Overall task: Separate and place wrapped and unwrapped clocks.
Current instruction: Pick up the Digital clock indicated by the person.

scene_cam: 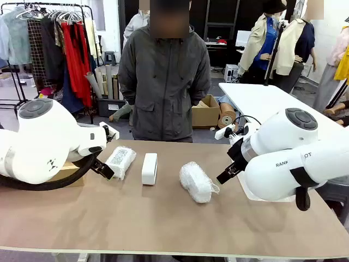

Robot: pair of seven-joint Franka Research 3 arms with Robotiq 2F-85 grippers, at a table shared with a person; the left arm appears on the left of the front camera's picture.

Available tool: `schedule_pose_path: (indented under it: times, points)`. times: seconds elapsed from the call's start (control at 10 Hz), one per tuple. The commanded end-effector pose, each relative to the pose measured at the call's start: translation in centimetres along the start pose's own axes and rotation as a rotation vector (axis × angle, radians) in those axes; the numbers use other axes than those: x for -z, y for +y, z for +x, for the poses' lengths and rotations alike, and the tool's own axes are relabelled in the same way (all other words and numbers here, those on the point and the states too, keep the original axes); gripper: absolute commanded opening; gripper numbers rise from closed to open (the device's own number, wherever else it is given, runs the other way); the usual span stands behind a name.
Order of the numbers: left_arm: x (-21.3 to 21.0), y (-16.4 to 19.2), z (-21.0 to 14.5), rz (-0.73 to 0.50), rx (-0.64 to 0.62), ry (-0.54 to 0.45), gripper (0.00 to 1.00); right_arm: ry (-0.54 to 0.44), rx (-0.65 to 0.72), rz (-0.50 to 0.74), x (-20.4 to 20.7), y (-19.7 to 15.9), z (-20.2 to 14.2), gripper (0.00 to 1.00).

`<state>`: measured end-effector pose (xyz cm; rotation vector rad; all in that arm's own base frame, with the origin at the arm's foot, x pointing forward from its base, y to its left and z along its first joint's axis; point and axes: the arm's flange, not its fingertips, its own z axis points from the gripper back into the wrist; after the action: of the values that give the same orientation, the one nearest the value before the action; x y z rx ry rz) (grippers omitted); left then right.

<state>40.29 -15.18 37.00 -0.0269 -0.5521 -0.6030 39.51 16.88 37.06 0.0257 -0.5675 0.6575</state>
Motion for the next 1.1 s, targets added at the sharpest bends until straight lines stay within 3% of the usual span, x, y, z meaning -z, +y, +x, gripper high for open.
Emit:
schedule_pose_path:
  times: [0.0, 1.0]
  points:
    - [-0.01, 0.0, 0.0, 0.0, 0.0, 0.0, 1.0, 0.0, 0.0, 0.0, 0.0, 0.0, 0.0, 1.0]
    - [-0.01, 0.0, 0.0, 0.0, 0.0, 0.0, 1.0, 0.0, 0.0, 0.0, 0.0, 0.0, 0.0, 1.0]
